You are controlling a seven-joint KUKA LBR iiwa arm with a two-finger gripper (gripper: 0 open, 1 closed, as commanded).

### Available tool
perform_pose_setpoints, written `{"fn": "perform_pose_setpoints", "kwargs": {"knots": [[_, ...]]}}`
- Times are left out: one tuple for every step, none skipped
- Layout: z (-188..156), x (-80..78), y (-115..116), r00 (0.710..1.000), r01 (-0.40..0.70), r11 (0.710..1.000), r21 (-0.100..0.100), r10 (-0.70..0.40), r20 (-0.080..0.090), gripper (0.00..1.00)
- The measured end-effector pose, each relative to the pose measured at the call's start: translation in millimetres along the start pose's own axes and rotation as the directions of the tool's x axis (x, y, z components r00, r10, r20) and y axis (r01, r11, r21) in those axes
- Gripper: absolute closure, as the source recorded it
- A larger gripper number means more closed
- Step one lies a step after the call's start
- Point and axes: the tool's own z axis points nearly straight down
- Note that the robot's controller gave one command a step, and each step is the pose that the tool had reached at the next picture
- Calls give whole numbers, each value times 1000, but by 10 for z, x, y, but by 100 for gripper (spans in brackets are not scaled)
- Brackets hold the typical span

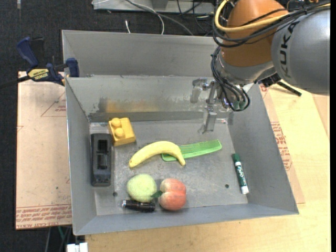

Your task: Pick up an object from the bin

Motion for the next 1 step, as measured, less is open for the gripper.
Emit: {"fn": "perform_pose_setpoints", "kwargs": {"knots": [[-53,-14,0,1000,0,1000,0,0,8,0]]}}
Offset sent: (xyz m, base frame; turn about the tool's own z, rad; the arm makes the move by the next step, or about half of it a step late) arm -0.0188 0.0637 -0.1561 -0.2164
